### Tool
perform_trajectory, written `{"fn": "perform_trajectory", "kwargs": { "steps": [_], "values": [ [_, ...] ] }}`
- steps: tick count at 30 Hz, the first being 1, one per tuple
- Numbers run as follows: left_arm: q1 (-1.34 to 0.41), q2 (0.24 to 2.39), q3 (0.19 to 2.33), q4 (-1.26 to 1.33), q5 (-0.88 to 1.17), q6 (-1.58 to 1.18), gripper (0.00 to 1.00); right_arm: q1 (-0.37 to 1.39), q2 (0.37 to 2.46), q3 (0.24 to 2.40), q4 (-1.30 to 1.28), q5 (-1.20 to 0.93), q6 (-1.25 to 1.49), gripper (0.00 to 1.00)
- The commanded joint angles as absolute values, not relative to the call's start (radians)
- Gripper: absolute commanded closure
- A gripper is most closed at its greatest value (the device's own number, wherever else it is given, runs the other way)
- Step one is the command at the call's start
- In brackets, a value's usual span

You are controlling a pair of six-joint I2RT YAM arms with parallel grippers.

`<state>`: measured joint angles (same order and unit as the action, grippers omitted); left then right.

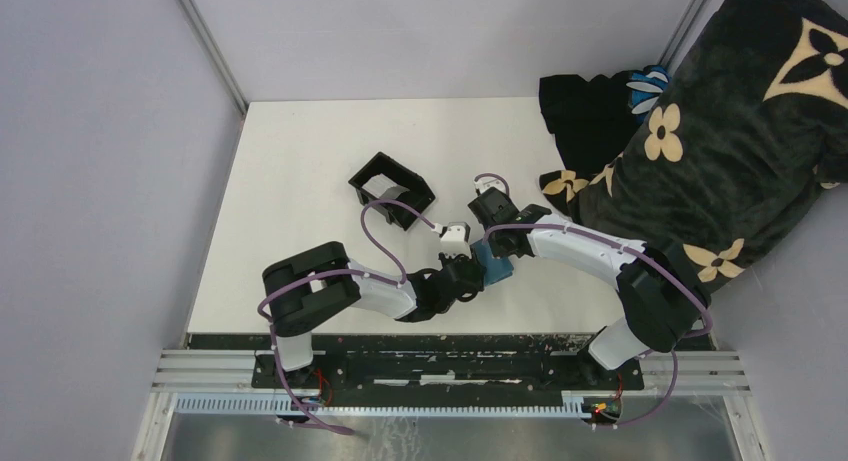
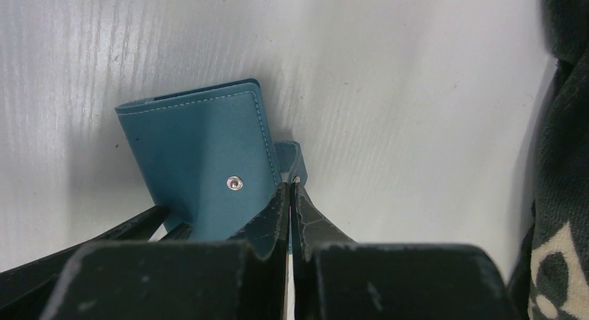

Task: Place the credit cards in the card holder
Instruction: Close the card holder at the center of the board.

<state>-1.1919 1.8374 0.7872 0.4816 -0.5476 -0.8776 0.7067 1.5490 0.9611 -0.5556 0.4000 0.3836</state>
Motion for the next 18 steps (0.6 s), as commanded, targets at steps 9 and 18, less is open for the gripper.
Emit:
{"fn": "perform_trajectory", "kwargs": {
  "steps": [9, 18],
  "values": [
    [-1.199, 1.858, 0.836, 0.436, -0.571, -0.818, 0.72, 0.72, 1.512, 1.007, -0.558, 0.367, 0.37, 0.99],
    [-1.197, 1.866, 0.85, 0.428, -0.571, -0.812, 0.72, 0.756, 1.545, 1.03, -0.562, 0.36, 0.366, 0.99]
  ]
}}
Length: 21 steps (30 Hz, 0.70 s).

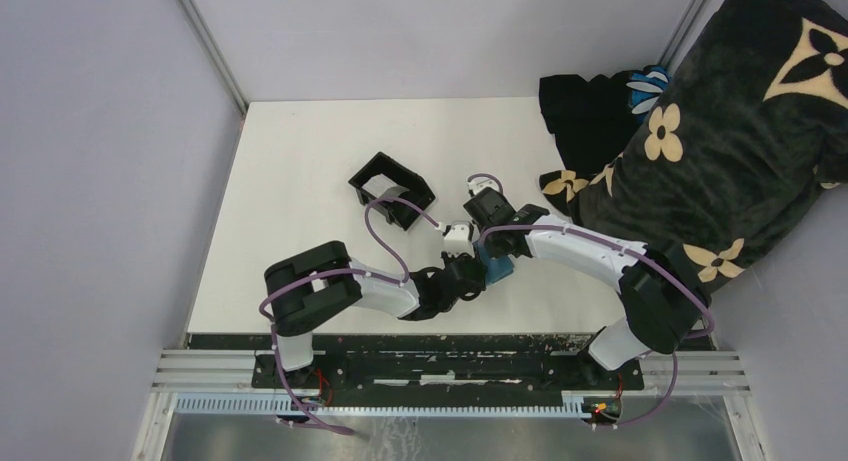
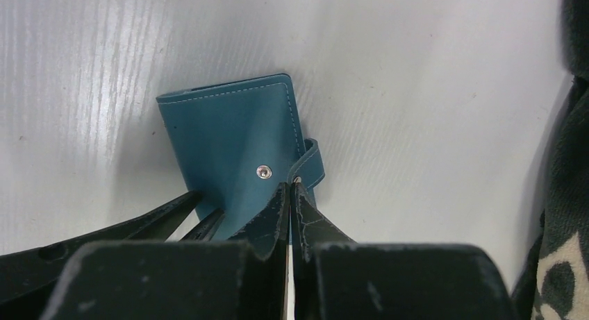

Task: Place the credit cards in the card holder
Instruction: Close the card holder at the center of the board.

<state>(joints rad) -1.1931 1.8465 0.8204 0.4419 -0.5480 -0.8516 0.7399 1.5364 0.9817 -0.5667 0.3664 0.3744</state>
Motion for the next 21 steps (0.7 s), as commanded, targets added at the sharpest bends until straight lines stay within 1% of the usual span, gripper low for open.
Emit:
{"fn": "perform_trajectory", "kwargs": {
  "steps": [1, 12, 21],
  "values": [
    [-1.198, 1.867, 0.85, 0.428, -0.571, -0.814, 0.72, 0.76, 1.552, 1.031, -0.562, 0.359, 0.367, 0.99],
    [-1.197, 1.861, 0.842, 0.44, -0.604, -0.815, 0.72, 0.773, 1.621, 1.032, -0.536, 0.337, 0.373, 0.99],
    [-1.198, 1.862, 0.843, 0.442, -0.607, -0.812, 0.72, 0.776, 1.637, 1.031, -0.524, 0.331, 0.376, 0.99]
  ]
}}
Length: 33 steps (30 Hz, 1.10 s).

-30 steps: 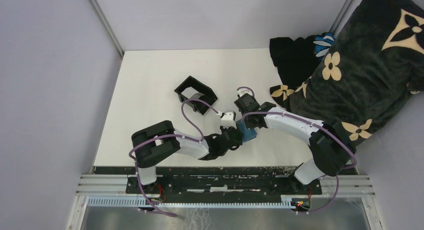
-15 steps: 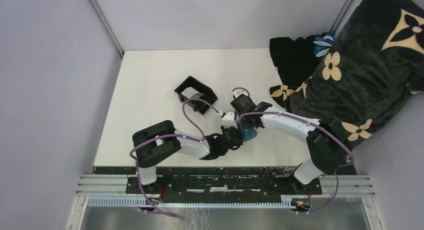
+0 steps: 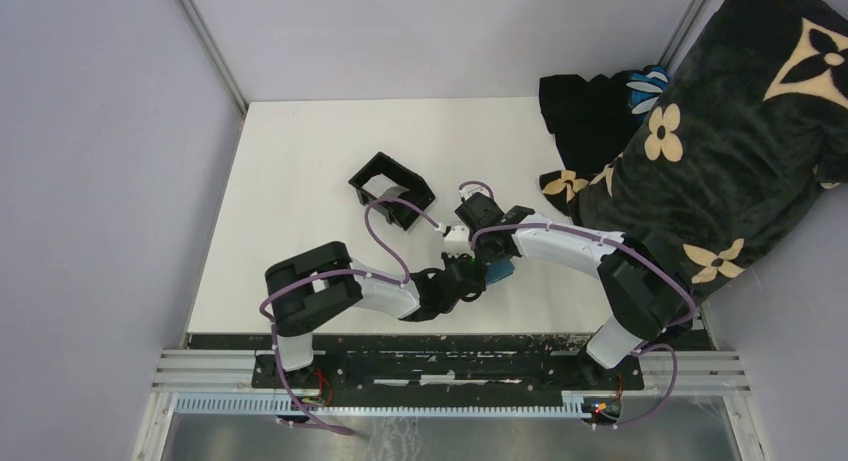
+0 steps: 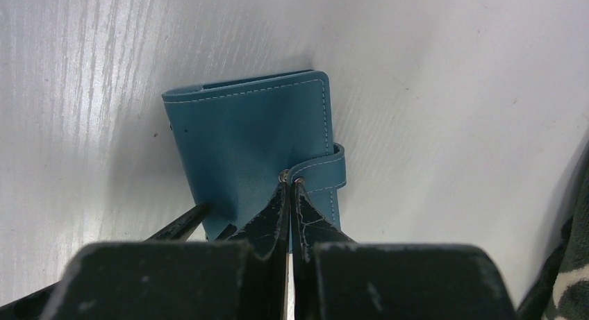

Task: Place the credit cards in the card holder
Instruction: Close the card holder at the center of the board.

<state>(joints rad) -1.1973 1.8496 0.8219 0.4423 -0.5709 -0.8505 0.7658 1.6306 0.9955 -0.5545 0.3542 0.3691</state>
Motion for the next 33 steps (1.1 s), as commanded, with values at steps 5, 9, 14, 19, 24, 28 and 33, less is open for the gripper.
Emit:
{"fn": "perform_trajectory", "kwargs": {
  "steps": [5, 9, 14, 19, 24, 28, 33],
  "values": [
    [-1.197, 1.865, 0.844, 0.442, -0.607, -0.813, 0.72, 0.778, 1.64, 1.037, -0.52, 0.333, 0.377, 0.99],
    [-1.198, 1.867, 0.843, 0.442, -0.608, -0.81, 0.72, 0.779, 1.642, 1.045, -0.52, 0.338, 0.377, 0.99],
    [-1.198, 1.867, 0.842, 0.442, -0.61, -0.808, 0.72, 0.778, 1.657, 1.056, -0.52, 0.333, 0.375, 0.99],
    [-1.197, 1.87, 0.841, 0.441, -0.61, -0.806, 0.72, 0.779, 1.663, 1.06, -0.515, 0.327, 0.378, 0.99],
    [-1.197, 1.868, 0.841, 0.443, -0.611, -0.806, 0.72, 0.778, 1.675, 1.064, -0.518, 0.318, 0.381, 0.99],
    [-1.197, 1.871, 0.843, 0.446, -0.611, -0.805, 0.72, 0.781, 1.679, 1.065, -0.514, 0.309, 0.385, 0.99],
    [-1.197, 1.87, 0.829, 0.465, -0.61, -0.808, 0.72, 0.781, 1.703, 1.072, -0.51, 0.291, 0.388, 0.99]
  ]
}}
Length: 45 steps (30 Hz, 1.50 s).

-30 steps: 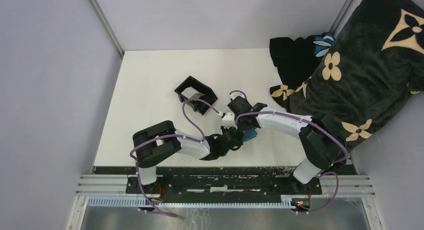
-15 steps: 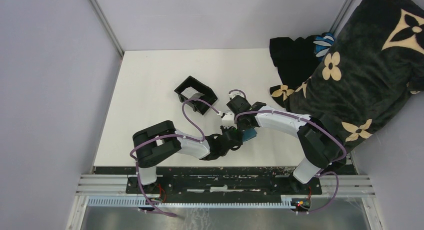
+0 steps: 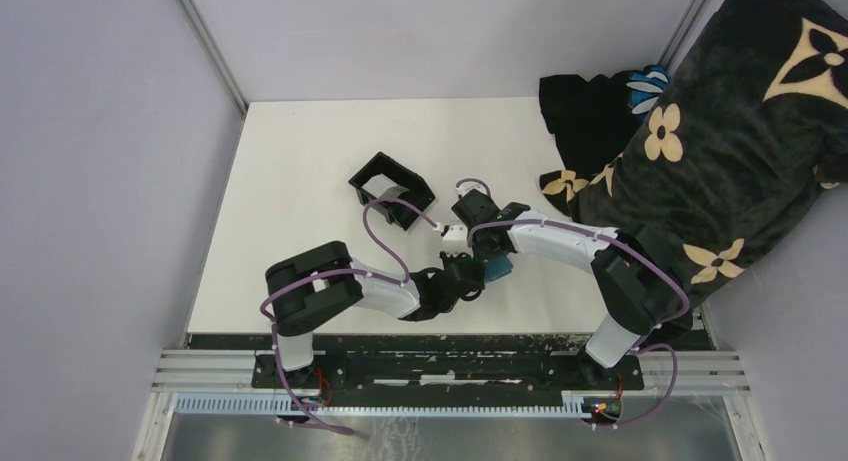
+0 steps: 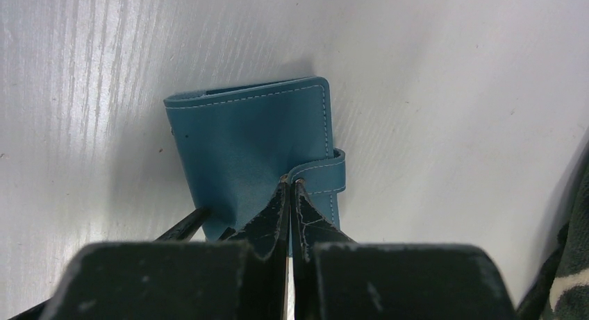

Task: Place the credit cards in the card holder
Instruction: Close the card holder at the center of the board.

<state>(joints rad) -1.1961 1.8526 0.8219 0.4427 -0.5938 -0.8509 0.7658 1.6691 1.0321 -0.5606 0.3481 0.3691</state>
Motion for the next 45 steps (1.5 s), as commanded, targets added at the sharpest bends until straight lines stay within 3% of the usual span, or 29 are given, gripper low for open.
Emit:
{"fn": "perform_trajectory", "kwargs": {
  "steps": [1, 14, 42, 45],
  "values": [
    [-1.196, 1.87, 0.828, 0.467, -0.61, -0.808, 0.72, 0.781, 1.707, 1.073, -0.508, 0.287, 0.39, 0.99],
    [-1.195, 1.864, 0.739, 0.58, -0.603, -0.847, 0.79, 0.78, 1.742, 1.063, -0.48, 0.253, 0.413, 0.99],
    [-1.196, 1.857, 0.698, 0.613, -0.634, -0.857, 0.8, 0.685, 1.788, 1.006, -0.457, 0.22, 0.449, 0.99],
    [-1.195, 1.837, 0.692, 0.614, -0.647, -0.851, 0.78, 0.69, 1.746, 1.009, -0.449, 0.197, 0.439, 0.89]
  ]
}}
